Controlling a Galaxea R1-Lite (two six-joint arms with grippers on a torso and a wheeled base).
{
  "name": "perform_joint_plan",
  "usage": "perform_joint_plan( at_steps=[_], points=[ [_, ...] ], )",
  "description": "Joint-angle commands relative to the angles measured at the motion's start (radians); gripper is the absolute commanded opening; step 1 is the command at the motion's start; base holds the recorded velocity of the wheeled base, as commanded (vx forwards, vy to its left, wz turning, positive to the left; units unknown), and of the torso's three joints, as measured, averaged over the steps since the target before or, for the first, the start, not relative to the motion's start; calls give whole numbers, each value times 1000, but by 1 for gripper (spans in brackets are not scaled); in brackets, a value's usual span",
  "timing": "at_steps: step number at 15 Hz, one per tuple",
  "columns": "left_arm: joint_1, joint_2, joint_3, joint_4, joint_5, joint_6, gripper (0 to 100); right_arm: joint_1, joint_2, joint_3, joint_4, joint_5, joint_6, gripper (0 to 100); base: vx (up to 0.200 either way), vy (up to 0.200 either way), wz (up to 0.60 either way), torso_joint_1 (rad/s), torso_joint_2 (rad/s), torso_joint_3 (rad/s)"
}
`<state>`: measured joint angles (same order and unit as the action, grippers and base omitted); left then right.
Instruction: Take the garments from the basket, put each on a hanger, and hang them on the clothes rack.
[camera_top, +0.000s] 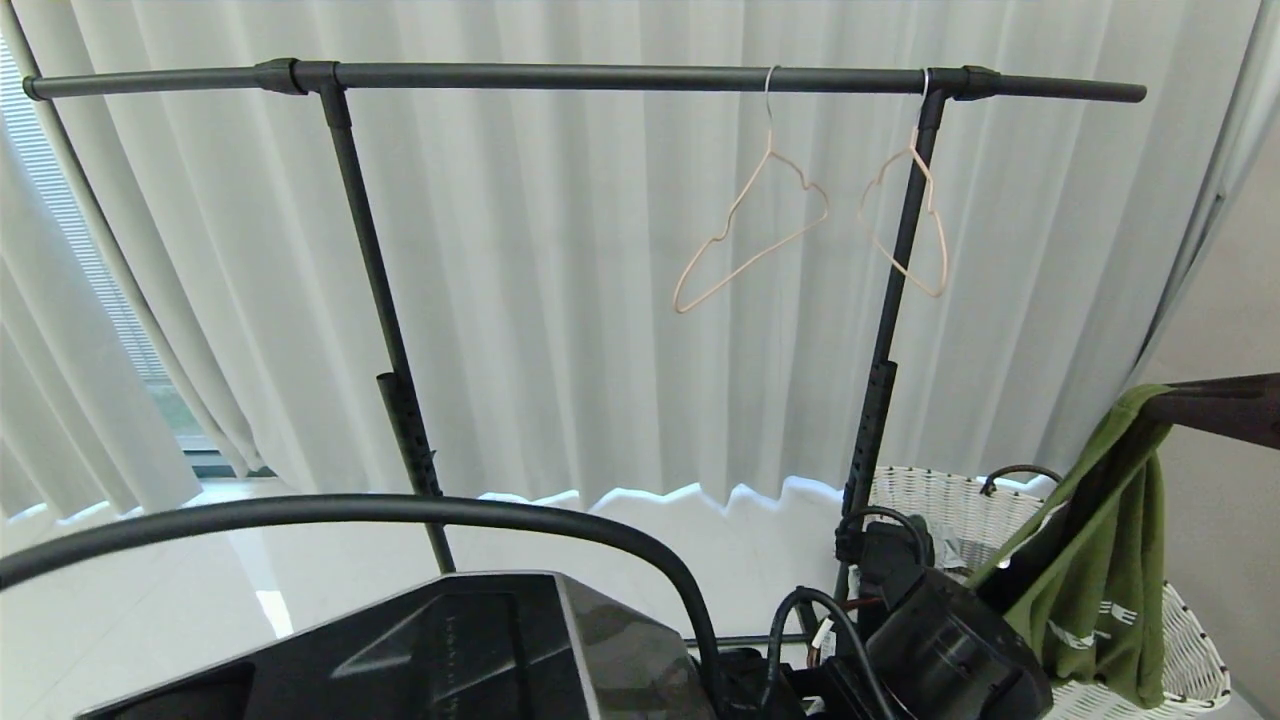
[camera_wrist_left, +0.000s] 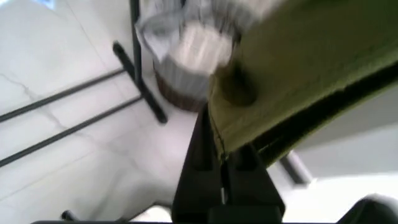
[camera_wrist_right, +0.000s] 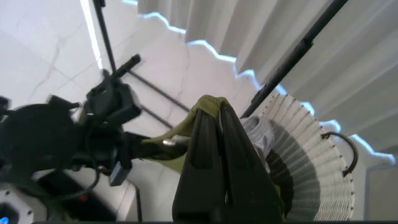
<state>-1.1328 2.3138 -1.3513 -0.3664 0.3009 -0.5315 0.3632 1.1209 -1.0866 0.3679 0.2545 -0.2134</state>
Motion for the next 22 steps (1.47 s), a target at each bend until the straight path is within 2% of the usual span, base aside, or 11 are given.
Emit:
perform_joint_plan(
  at_steps=[1,4,8,10,11,12,14,16,17,19,22],
  points=[
    [38,-154,17,-6,38,-62,0,-10,16,4,-53,0,-1,0,0,0,0,0,0,0],
    [99,-395,144,-6,40,-64,0,-7,56,2,-176,12,-4,0,0,0,0,0,0,0],
    [103,-686,373,7,37,-31,0,13,85,4,-259,62,-29,0,0,0,0,0,0,0],
    [108,-818,560,14,93,61,0,65,89,47,-274,60,-38,0,0,0,0,0,0,0],
    [108,-873,598,35,110,116,0,95,89,86,-314,57,-46,0,0,0,0,0,0,0],
    [108,-941,603,109,113,179,0,128,89,126,-357,51,-49,0,0,0,0,0,0,0],
    [128,-1039,543,291,136,257,0,160,94,146,-383,26,-49,0,0,0,0,0,0,0],
    [208,-1070,422,426,178,346,0,172,96,132,-405,-3,-49,0,0,0,0,0,0,0],
    [249,-1067,371,449,195,389,0,172,96,120,-415,-6,-49,0,0,0,0,0,0,0],
    [340,-1041,222,455,199,536,0,171,102,33,-411,-11,-46,0,0,0,0,0,0,0],
    [349,-976,47,460,196,601,0,171,149,-150,-346,-21,-46,0,0,0,0,0,0,0]
  ],
)
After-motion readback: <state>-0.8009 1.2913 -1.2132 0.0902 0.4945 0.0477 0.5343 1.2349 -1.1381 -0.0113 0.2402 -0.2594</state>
